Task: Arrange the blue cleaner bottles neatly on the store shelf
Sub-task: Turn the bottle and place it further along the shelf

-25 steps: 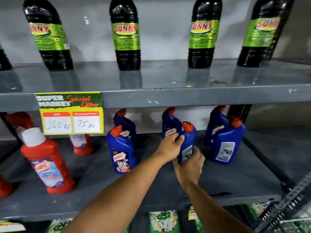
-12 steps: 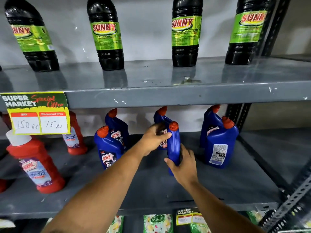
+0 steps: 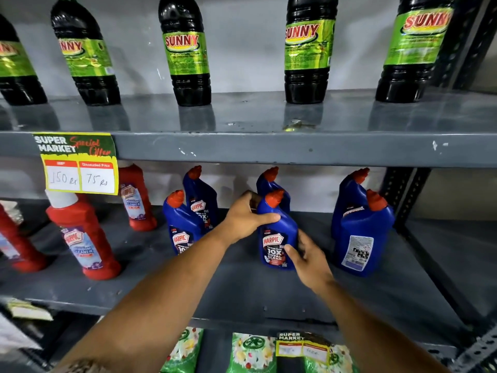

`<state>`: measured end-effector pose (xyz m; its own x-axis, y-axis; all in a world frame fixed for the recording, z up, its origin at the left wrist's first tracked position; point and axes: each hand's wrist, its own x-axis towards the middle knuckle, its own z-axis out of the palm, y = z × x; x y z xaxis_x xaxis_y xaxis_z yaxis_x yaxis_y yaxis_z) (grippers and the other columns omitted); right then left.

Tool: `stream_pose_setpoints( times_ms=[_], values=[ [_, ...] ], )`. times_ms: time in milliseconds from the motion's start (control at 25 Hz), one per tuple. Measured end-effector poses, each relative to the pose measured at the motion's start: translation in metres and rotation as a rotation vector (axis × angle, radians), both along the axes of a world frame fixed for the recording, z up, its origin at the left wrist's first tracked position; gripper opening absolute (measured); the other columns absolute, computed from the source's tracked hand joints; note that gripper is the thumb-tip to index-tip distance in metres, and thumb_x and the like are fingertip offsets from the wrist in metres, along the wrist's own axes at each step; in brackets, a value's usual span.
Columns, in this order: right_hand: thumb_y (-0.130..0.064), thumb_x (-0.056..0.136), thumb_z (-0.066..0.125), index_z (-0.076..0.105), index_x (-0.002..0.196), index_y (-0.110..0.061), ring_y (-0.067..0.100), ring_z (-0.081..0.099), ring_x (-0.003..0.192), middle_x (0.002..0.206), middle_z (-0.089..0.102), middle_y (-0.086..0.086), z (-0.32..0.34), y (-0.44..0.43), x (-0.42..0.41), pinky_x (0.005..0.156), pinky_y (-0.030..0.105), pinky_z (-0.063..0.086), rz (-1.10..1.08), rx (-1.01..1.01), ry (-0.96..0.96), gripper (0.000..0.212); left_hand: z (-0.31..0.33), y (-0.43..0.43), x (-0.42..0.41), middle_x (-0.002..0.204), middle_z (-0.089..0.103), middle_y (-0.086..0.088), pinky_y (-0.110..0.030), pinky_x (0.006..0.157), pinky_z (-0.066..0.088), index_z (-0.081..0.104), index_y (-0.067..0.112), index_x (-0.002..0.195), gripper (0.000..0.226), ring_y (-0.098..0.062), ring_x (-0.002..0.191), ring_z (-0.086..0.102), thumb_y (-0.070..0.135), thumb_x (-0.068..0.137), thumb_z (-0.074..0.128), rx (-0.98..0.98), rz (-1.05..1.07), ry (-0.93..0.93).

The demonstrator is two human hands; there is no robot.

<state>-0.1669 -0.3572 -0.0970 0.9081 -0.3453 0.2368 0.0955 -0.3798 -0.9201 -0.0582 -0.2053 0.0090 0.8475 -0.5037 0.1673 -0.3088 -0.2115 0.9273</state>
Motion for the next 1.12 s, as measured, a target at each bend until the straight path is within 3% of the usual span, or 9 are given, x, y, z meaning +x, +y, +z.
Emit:
stream_pose_setpoints(
  times_ms=[200, 280, 360, 480, 560, 680, 800, 960, 1120],
  values=[
    [-0.026, 0.091, 0.06, 0.037, 0.143, -0.027, 0.011, 0.059, 0.115, 0.13, 0.061, 0.0, 0.0, 0.001, 0.001, 0.097, 0.04, 0.051, -0.004, -0.016, 0.031, 0.057, 0.001, 0.0, -0.012, 0.09, 0.064, 0.007, -0.011, 0.06, 0.049, 0.053, 0.025, 0.089, 0.045, -0.013, 0.084, 0.064, 0.028, 0.061, 0.087, 0.002, 0.092, -0.052],
    [-0.027, 0.088, 0.066, 0.035, 0.145, -0.019, 0.014, 0.056, 0.115, 0.131, 0.054, 0.001, -0.004, 0.005, -0.003, 0.096, 0.037, 0.05, -0.124, 0.012, 0.002, 0.065, -0.001, 0.0, -0.026, 0.082, 0.059, 0.006, -0.017, 0.064, 0.047, 0.05, 0.022, 0.085, 0.045, -0.01, 0.074, 0.057, 0.037, 0.061, 0.085, 0.005, 0.281, -0.239],
    [-0.023, 0.084, 0.07, 0.044, 0.136, -0.014, 0.015, 0.057, 0.104, 0.123, 0.055, 0.006, -0.009, 0.01, -0.012, 0.085, 0.031, 0.05, -0.306, 0.042, -0.095, 0.058, -0.003, -0.002, -0.044, 0.075, 0.052, 0.005, -0.022, 0.063, 0.044, 0.047, 0.021, 0.077, 0.038, -0.012, 0.068, 0.05, 0.044, 0.07, 0.076, -0.018, 0.394, -0.547],
    [-0.017, 0.081, 0.071, 0.052, 0.116, -0.022, 0.018, 0.056, 0.091, 0.107, 0.054, 0.007, -0.014, 0.01, -0.029, 0.073, 0.022, 0.046, -0.479, 0.004, -0.17, 0.04, 0.001, -0.021, -0.068, 0.074, 0.057, 0.003, -0.025, 0.064, 0.045, 0.053, 0.017, 0.078, 0.028, -0.013, 0.069, 0.053, 0.041, 0.081, 0.066, -0.031, 0.19, -0.795],
    [-0.017, 0.081, 0.071, 0.051, 0.114, -0.02, 0.015, 0.051, 0.094, 0.11, 0.05, 0.007, -0.014, 0.009, -0.04, 0.078, 0.021, 0.044, -0.549, 0.03, -0.156, 0.039, 0.008, -0.041, -0.075, 0.083, 0.064, -0.001, -0.023, 0.068, 0.048, 0.06, 0.014, 0.089, 0.025, -0.012, 0.076, 0.057, 0.038, 0.083, 0.065, 0.0, 0.004, -0.757],
    [-0.018, 0.076, 0.075, 0.048, 0.125, -0.007, 0.012, 0.039, 0.107, 0.124, 0.047, 0.018, -0.01, 0.003, -0.052, 0.095, 0.03, 0.036, -0.707, -0.017, -0.108, 0.057, 0.019, -0.081, -0.078, 0.125, 0.061, -0.006, -0.022, 0.093, 0.045, 0.056, 0.015, 0.124, 0.045, -0.013, 0.113, 0.057, 0.04, 0.087, 0.06, 0.18, -0.173, -0.587],
    [-0.022, 0.07, 0.08, 0.04, 0.133, -0.007, 0.037, 0.035, 0.125, 0.136, 0.041, 0.024, 0.001, -0.007, -0.057, 0.098, 0.056, 0.035, -0.854, 0.007, -0.013, 0.077, 0.025, -0.12, -0.08, 0.144, 0.049, -0.008, -0.026, 0.105, 0.033, 0.044, 0.016, 0.138, 0.056, -0.021, 0.132, 0.044, 0.043, 0.09, 0.055, 0.354, -0.245, -0.454],
    [-0.02, 0.066, 0.082, 0.037, 0.135, -0.005, 0.045, 0.038, 0.124, 0.137, 0.039, 0.025, 0.002, -0.023, -0.059, 0.096, 0.061, 0.037, -0.917, -0.018, 0.006, 0.083, 0.027, -0.152, -0.078, 0.112, 0.068, -0.009, -0.033, 0.082, 0.048, 0.061, 0.013, 0.11, 0.037, -0.026, 0.102, 0.062, 0.044, 0.089, 0.055, 0.356, -0.287, -0.33],
    [-0.02, 0.066, 0.081, 0.037, 0.134, -0.006, 0.043, 0.04, 0.123, 0.138, 0.038, 0.023, -0.005, -0.032, -0.059, 0.096, 0.059, 0.039, -0.924, -0.031, 0.002, 0.083, 0.03, -0.165, -0.069, 0.096, 0.071, -0.012, -0.041, 0.084, 0.051, 0.061, 0.012, 0.081, 0.036, -0.029, 0.093, 0.064, 0.047, 0.089, 0.055, 0.428, -0.313, -0.341]
  ],
)
